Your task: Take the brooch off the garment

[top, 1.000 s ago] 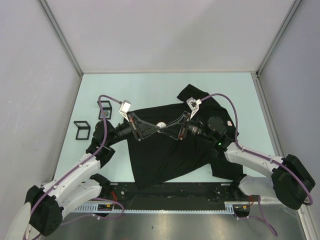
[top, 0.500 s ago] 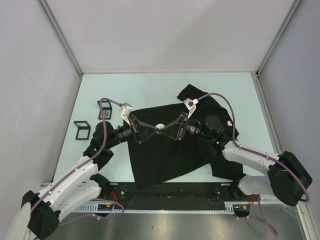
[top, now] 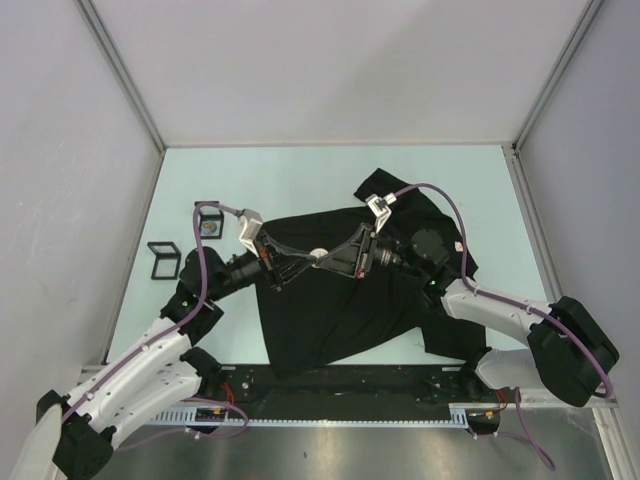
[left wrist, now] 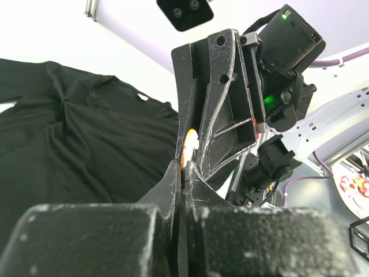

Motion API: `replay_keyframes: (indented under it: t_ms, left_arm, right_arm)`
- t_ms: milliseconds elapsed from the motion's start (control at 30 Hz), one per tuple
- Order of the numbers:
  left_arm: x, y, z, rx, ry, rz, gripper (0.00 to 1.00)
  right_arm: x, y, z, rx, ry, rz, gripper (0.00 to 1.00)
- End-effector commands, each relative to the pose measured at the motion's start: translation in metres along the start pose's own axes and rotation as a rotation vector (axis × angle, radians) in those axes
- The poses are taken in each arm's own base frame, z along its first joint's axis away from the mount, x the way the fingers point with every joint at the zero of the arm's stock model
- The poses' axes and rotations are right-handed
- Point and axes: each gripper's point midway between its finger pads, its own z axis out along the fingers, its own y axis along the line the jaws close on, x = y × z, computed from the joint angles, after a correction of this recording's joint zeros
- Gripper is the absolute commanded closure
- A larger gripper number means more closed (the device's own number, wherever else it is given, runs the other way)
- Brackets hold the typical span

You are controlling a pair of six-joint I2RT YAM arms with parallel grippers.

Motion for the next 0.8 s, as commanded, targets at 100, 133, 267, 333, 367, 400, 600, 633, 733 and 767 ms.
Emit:
replay_keyframes:
  t_ms: [100,133,267,333,367,400,600,633,733,767]
  left_arm:
    - [-0.032,-0.037,0.0,0.109,-0.067,0.125,1.0]
    - [-0.032,-0.037,-0.001,0.101,-0.067,0.124,1.0]
    - [-0.036,-0.033,-0.002,0.051,-0.093,0.122,1.0]
    - [-0.036,-0.029,-0.003,0.022,-0.114,0.112,1.0]
    - [-0.038,-0.03,-0.004,0.017,-0.128,0.109,1.0]
    - [-0.038,-0.03,-0.005,0.012,-0.135,0.11,1.0]
    - [-0.04,-0.032,-0.005,-0.002,-0.13,0.158,0.99]
    - [-0.039,-0.032,-0.005,-0.005,-0.127,0.159,1.0]
    - [-0.039,-0.032,-0.007,-0.007,-0.13,0.16,1.0]
    - [-0.04,-0.031,-0.007,-0.016,-0.132,0.158,1.0]
  right_arm:
    - [-0.018,0.003,0.006,0.023,-0.053,0.04,0.9]
    - [-0.02,0.001,0.005,0.039,-0.068,0.036,0.91]
    - [-0.025,-0.003,0.005,0.097,-0.113,0.027,0.92]
    - [-0.031,-0.006,0.004,0.136,-0.16,0.026,0.92]
    - [-0.031,-0.005,0.005,0.141,-0.169,0.032,0.92]
    - [-0.032,-0.005,0.006,0.145,-0.179,0.035,0.92]
    - [-0.032,-0.007,0.01,0.147,-0.202,0.087,0.95]
    - [-0.031,-0.007,0.011,0.143,-0.2,0.091,0.96]
    - [-0.029,-0.004,0.013,0.128,-0.193,0.08,0.94]
    - [-0.028,-0.001,0.014,0.124,-0.19,0.066,0.92]
